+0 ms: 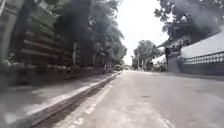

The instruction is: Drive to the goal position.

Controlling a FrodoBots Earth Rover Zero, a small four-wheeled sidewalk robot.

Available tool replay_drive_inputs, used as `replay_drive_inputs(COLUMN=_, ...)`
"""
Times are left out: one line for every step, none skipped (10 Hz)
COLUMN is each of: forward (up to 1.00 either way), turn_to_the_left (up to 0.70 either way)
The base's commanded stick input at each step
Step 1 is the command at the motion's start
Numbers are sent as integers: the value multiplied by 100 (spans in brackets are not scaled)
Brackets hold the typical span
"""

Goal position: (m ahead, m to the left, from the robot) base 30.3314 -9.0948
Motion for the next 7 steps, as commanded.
replay_drive_inputs(forward=70, turn_to_the_left=0)
replay_drive_inputs(forward=70, turn_to_the_left=0)
replay_drive_inputs(forward=70, turn_to_the_left=0)
replay_drive_inputs(forward=70, turn_to_the_left=-15)
replay_drive_inputs(forward=70, turn_to_the_left=-35)
replay_drive_inputs(forward=70, turn_to_the_left=-35)
replay_drive_inputs(forward=70, turn_to_the_left=0)
